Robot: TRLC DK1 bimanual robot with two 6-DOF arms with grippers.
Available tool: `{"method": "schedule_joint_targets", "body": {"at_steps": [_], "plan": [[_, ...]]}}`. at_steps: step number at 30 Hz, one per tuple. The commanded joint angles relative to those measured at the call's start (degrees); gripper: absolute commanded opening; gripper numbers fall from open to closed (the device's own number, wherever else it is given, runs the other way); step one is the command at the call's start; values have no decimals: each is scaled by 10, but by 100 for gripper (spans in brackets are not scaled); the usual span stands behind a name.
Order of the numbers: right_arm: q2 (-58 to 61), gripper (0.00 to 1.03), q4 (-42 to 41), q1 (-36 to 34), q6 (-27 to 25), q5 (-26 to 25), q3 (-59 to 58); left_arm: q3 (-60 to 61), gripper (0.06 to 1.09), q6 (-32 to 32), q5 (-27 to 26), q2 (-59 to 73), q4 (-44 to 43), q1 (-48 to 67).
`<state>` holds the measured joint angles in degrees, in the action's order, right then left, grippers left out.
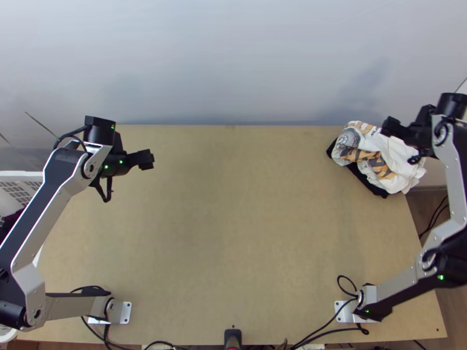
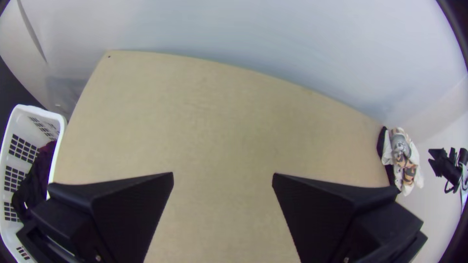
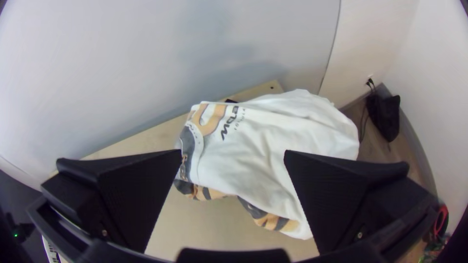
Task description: Fold the t-shirt
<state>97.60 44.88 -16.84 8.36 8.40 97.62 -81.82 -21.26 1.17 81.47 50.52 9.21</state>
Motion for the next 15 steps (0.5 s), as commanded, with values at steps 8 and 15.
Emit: {"method": "schedule_joint_targets", "body": {"at_steps": [8, 15], "plan": [[129, 98, -96, 26, 15, -15, -84, 16, 104, 23, 1, -33, 0, -53], [152, 98, -125, 15, 14, -22, -136, 48, 104, 31, 1, -54, 0, -68]]}}
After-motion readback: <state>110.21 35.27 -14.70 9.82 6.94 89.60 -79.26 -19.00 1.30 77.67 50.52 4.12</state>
